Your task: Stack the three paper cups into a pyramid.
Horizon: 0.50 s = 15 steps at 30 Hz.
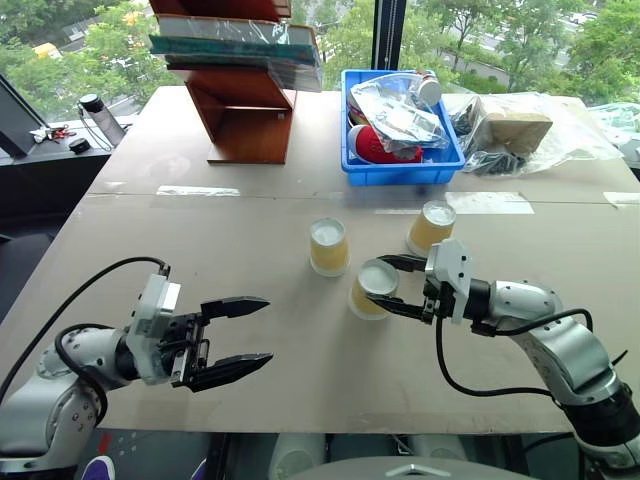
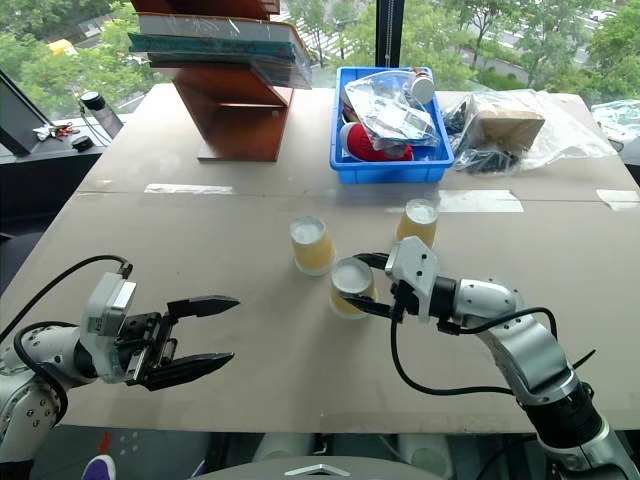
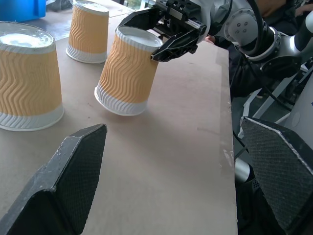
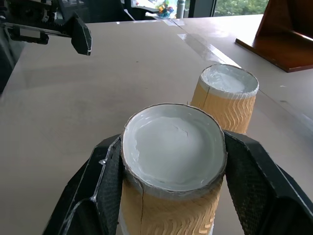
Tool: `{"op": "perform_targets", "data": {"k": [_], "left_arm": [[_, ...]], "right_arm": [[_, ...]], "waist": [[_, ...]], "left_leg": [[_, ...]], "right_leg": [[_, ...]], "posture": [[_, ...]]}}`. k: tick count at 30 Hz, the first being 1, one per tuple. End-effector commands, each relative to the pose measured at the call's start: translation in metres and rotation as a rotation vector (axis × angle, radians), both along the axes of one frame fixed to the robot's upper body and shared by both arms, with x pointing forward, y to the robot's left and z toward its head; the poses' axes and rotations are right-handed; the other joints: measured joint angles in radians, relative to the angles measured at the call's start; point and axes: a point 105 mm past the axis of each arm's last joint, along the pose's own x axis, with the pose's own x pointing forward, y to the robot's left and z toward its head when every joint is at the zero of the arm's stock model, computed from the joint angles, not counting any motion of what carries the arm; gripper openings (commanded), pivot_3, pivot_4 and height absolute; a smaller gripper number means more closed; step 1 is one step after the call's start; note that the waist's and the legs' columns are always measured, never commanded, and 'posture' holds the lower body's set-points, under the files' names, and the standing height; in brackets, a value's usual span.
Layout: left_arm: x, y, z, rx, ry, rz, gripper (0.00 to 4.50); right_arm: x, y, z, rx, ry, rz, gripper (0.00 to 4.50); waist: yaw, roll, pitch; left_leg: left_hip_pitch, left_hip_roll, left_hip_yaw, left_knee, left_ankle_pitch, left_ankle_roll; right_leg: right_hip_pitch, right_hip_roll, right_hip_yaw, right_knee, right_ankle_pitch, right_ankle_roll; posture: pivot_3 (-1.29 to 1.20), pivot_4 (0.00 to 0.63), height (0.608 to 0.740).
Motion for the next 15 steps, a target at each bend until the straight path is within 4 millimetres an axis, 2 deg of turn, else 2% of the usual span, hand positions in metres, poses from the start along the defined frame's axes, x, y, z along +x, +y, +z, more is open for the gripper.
{"op": "perform_targets", "data": {"k": [1, 12, 14, 15], "left_arm": [[-0.003, -0.004, 0.007, -0.015, -0.023, -0.021, 4.50], [-0.008, -0.003, 0.007, -0.014, -0.012, -0.007, 4.50], [-0.008, -0.003, 0.007, -0.015, -0.011, -0.004, 4.50], [-0.008, -0.003, 0.007, -0.016, -0.011, -0.003, 4.50]], "right_arm": [[-0.004, 0.011, 0.002, -0.009, -0.036, 0.067, 2.38], [0.006, 0.028, 0.000, -0.085, -0.059, 0.115, 2.38], [0.009, 0.028, -0.003, -0.096, -0.046, 0.110, 3.30], [0.009, 0.028, -0.003, -0.100, -0.041, 0.120, 3.55]], "waist": [[0.000, 0.000, 0.000], [-0.001, 0.000, 0.000], [-0.001, 0.000, 0.000], [-0.001, 0.000, 0.000]], "left_leg": [[0.000, 0.000, 0.000, 0.000, 0.000, 0.000], [-0.001, 0.000, 0.000, 0.000, 0.000, 0.000], [-0.002, 0.000, 0.000, 0.000, 0.000, 0.000], [-0.002, 0.000, 0.000, 0.000, 0.000, 0.000]], "right_leg": [[0.000, 0.000, 0.000, 0.000, 0.000, 0.000], [-0.002, 0.000, 0.000, 0.001, 0.000, 0.000], [-0.003, 0.000, 0.000, 0.001, 0.000, 0.000], [-0.003, 0.000, 0.000, 0.001, 0.000, 0.000]], "posture": [[0.00, 0.150, 0.740], [0.00, 0.150, 0.740], [0.00, 0.150, 0.740], [0.00, 0.150, 0.740]]}}
